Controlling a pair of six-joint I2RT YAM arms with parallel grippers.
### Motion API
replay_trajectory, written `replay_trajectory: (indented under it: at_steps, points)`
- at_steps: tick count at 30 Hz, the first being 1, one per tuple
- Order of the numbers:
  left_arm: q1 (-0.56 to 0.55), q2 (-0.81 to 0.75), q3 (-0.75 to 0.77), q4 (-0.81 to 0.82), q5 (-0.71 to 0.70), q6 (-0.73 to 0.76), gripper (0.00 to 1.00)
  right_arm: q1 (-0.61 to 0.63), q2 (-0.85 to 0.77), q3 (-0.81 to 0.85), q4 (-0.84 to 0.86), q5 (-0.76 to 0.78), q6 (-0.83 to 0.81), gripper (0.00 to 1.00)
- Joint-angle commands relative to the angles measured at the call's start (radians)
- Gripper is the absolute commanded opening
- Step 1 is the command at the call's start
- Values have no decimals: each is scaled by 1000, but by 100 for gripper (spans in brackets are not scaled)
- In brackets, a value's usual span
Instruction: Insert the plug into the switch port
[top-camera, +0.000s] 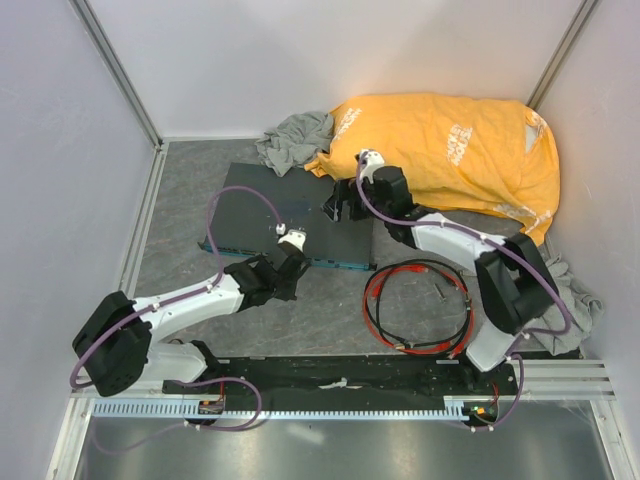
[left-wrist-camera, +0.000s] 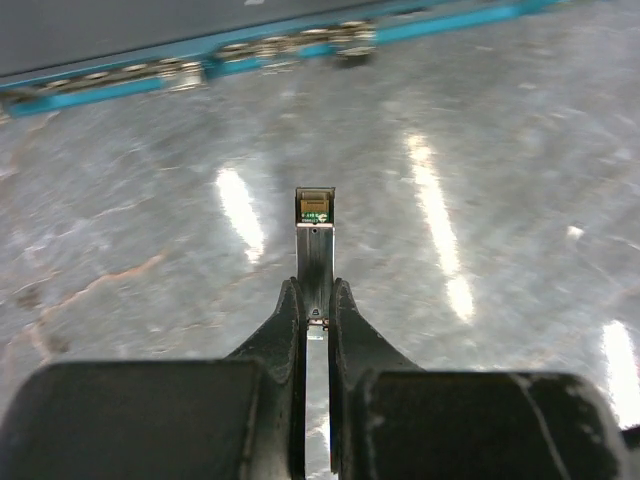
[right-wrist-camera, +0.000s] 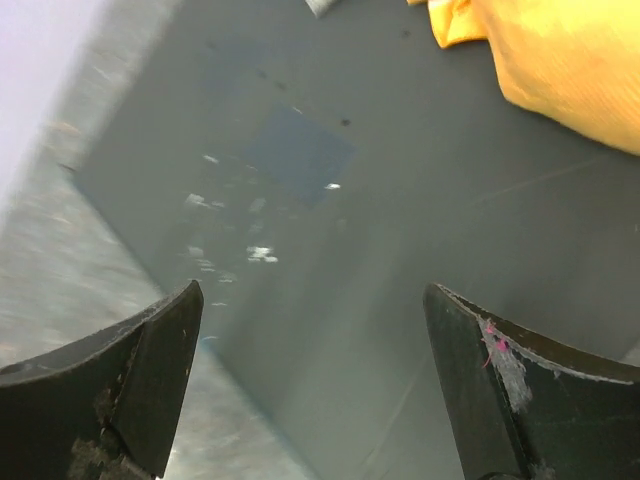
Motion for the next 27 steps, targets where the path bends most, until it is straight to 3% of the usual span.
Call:
replay_trajectory:
  at_steps: [1, 6, 15, 27]
  points:
    - [64, 7, 3, 6, -12, -1, 2, 7, 125, 99, -66, -34, -200, 98]
    - [110, 41, 23, -25, -17, -15, 1, 16, 134, 86, -51, -29, -311, 98]
    - [217, 125, 72, -51, -11, -26, 1, 16, 134, 47, 3, -54, -312, 98]
    - [269, 243, 100, 58, 9, -8, 2, 16, 149, 53, -8, -107, -340, 98]
